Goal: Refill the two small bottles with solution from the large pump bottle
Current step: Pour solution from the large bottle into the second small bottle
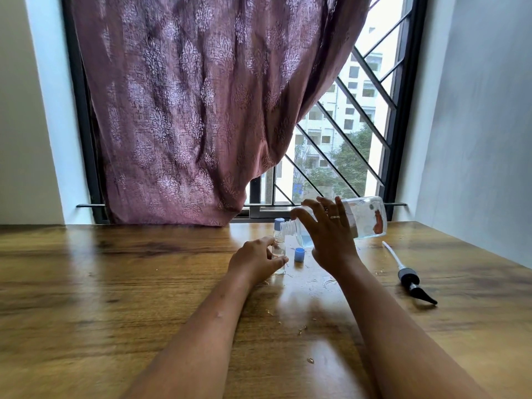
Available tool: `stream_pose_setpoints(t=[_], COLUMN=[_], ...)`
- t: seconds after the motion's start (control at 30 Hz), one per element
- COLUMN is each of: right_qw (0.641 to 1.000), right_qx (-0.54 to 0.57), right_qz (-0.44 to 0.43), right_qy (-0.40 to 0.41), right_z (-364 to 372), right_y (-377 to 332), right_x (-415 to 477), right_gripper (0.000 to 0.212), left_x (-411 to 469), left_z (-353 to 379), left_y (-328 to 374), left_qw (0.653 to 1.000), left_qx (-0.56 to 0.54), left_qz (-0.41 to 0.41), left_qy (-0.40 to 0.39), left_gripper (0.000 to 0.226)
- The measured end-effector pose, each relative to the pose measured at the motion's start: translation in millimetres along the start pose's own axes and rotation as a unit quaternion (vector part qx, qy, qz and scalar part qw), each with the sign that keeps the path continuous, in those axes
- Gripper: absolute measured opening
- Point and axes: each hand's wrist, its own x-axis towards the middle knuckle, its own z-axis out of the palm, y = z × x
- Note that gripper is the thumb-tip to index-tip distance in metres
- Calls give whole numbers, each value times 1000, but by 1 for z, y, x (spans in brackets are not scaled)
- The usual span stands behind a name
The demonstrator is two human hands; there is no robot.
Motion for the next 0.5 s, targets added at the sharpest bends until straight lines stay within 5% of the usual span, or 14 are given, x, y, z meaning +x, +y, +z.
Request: stream_pose_setpoints(t=[0.5], right_qw=[1000], right_qx=[-12], right_qz=[7], right_qy=[-8], right_z=[-5], right_y=[-2], right_x=[1], right_gripper=[87], left_x=[1], left_z=[0], left_y=[0], left_qw=[1000], left_qx=[3], left_qz=[-1], left_qy=[0], left_gripper=[44])
